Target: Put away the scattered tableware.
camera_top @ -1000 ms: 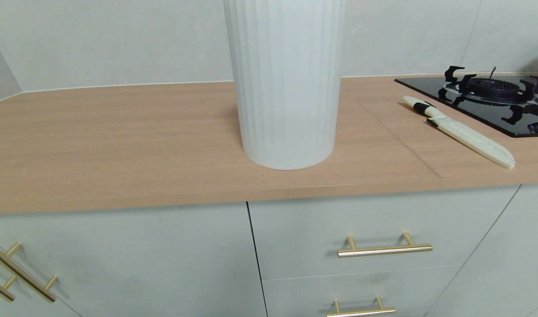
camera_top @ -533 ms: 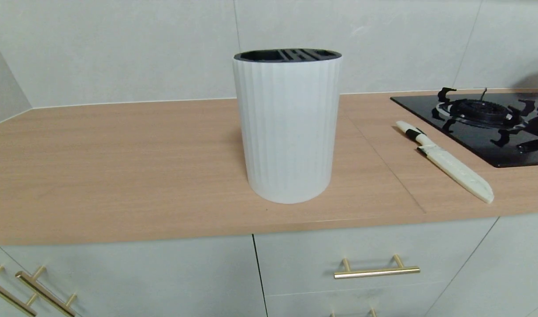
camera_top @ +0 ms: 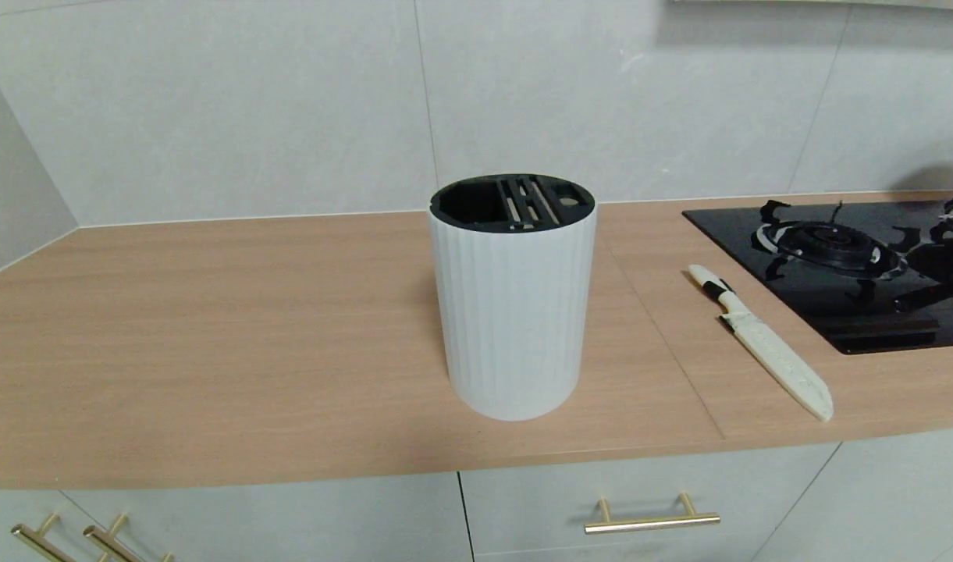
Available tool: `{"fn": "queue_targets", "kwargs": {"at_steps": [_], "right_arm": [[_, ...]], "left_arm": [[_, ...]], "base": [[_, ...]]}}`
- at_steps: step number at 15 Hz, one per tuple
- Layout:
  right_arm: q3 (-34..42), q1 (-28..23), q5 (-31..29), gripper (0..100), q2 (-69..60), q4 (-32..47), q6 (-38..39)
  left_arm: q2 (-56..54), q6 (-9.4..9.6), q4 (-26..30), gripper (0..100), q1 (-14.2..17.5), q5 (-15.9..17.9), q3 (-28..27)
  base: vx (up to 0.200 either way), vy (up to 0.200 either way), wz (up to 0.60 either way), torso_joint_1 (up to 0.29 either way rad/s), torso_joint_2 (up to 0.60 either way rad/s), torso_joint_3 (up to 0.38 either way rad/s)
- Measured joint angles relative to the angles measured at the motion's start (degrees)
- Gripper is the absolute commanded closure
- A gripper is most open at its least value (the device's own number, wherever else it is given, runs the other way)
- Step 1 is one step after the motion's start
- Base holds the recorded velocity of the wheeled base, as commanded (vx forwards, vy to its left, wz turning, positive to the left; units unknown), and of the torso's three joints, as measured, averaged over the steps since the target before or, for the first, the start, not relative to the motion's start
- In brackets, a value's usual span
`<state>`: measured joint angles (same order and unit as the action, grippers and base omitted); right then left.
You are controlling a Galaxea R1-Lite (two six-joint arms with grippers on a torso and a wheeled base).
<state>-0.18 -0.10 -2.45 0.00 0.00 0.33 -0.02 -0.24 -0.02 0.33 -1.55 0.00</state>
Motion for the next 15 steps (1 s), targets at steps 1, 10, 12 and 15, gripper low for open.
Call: {"fn": "queue_targets", "kwargs": {"at_steps": [1,10,12,15], "right_arm": [[0.0,0.0,0.0,0,0.0,0.0,0.0],[0.0,0.0,0.0,0,0.0,0.0,0.0],[0.0,0.0,0.0,0,0.0,0.0,0.0],[0.0,0.0,0.0,0,0.0,0.0,0.0]], "left_arm": [[0.0,0.0,0.0,0,0.0,0.0,0.0],[0.0,0.0,0.0,0,0.0,0.0,0.0],[0.0,0.0,0.0,0,0.0,0.0,0.0],[0.0,0.02,0.0,0,0.0,0.0,0.0]], "base": [[0.0,0.0,0.0,0.212,-0.5,-0.281],[0.0,0.0,0.0,0.229,-0.52,-0.292],[0.0,0.0,0.0,0.261,-0.56,-0.298],[0.0,0.0,0.0,0.276,-0.59,-0.312]]}}
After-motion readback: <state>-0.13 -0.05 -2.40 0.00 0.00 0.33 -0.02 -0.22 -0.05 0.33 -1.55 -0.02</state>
